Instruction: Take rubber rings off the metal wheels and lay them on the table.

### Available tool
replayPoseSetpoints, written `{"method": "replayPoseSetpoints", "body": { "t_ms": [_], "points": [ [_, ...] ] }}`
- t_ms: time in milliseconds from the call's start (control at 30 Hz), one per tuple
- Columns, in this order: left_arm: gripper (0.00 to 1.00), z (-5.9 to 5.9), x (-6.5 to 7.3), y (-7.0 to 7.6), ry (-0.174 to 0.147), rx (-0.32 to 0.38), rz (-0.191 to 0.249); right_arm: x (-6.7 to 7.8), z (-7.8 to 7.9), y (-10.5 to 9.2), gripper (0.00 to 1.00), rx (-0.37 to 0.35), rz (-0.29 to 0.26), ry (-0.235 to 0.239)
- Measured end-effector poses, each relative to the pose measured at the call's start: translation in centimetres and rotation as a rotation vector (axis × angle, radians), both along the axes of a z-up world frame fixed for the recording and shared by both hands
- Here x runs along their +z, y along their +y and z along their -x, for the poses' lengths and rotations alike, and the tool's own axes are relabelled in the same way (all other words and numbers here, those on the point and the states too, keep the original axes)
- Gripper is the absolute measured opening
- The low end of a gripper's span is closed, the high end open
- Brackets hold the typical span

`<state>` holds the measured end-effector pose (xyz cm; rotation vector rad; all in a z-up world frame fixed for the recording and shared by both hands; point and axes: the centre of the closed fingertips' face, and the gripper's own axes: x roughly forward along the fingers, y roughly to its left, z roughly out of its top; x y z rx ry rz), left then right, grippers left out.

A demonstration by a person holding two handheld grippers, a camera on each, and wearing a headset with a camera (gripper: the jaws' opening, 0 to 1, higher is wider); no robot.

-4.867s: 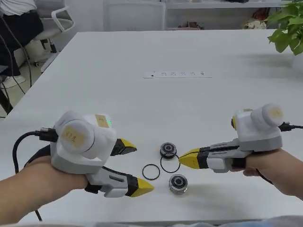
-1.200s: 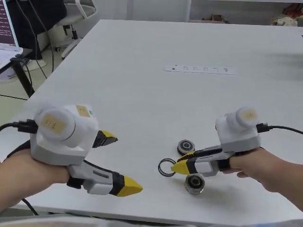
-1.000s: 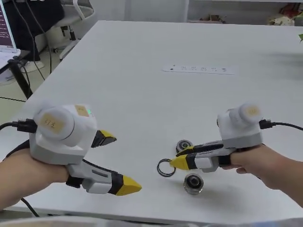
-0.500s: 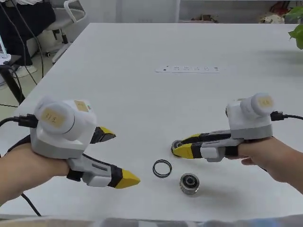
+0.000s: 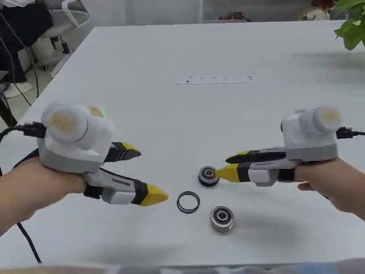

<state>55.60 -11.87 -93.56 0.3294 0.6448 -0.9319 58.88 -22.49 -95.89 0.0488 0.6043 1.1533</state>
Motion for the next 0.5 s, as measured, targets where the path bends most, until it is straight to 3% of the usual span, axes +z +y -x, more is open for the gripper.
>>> {"method": "replayPoseSetpoints", "body": {
  "t_ms": [500],
  "points": [
    [0.61,-1.6,-0.9,-1.8,0.002,-0.039,-0.014,-1.8,-1.0,-1.5,0.33,-0.001,0.056,-0.046]
  ]
}}
